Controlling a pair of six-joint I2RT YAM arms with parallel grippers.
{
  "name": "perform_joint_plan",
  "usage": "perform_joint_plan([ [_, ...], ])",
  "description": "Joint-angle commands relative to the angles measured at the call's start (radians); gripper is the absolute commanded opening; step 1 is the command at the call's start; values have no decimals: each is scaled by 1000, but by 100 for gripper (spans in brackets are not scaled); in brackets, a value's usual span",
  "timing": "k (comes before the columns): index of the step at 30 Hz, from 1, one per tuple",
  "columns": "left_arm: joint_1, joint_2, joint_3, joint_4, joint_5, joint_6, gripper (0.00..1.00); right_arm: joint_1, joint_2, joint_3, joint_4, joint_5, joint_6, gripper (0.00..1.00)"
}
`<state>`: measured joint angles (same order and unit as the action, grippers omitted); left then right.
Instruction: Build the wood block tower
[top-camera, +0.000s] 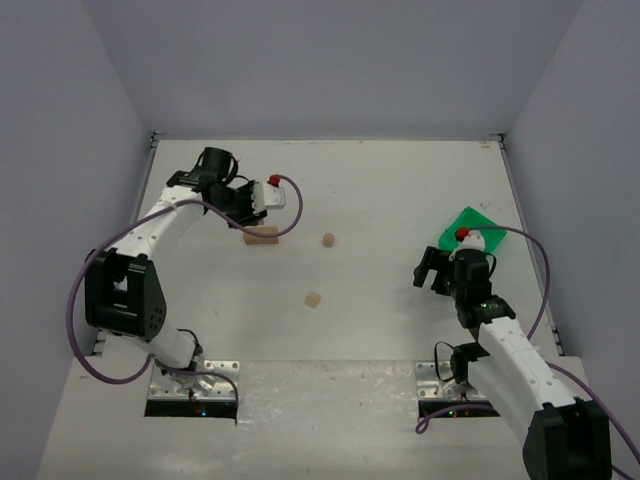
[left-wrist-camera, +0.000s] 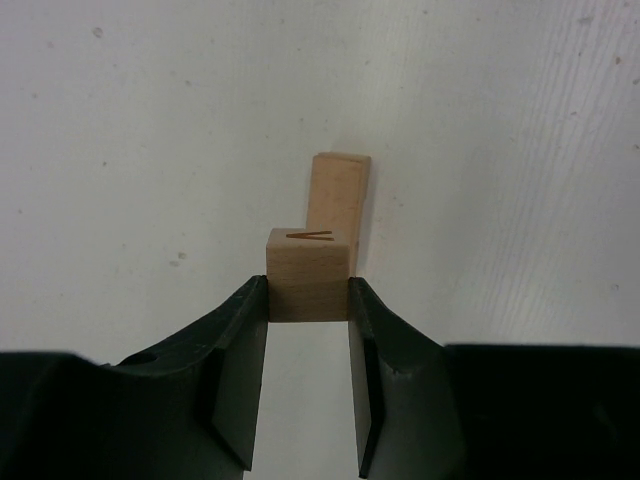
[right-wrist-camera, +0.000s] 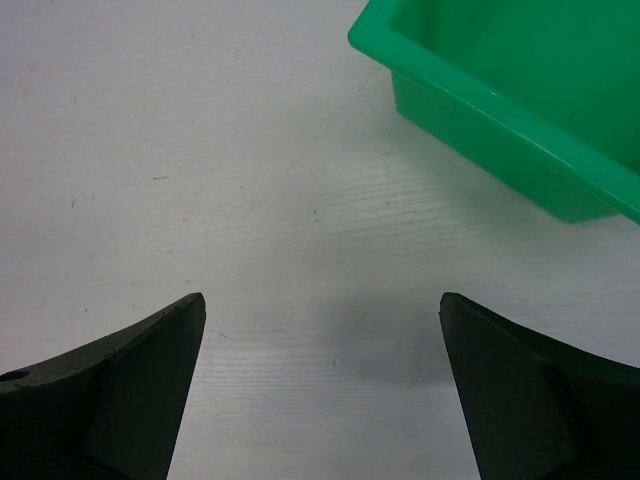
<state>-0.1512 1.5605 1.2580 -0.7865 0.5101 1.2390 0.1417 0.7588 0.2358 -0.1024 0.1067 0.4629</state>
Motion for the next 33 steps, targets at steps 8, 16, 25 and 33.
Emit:
perform_joint_plan([
  [8,67,89,0,14,102,83,0,2,20,66,49,-83,-29,99],
  [16,83,176,65,-18,165,114,0,2,15,81,37,-96,-34,99],
  [25,82,202,86,-33,159,131,0,2,16,82,40,-102,-40,99],
  [33,82,214,93,-39,157,161,3,2,31,74,54,-102,-43,99],
])
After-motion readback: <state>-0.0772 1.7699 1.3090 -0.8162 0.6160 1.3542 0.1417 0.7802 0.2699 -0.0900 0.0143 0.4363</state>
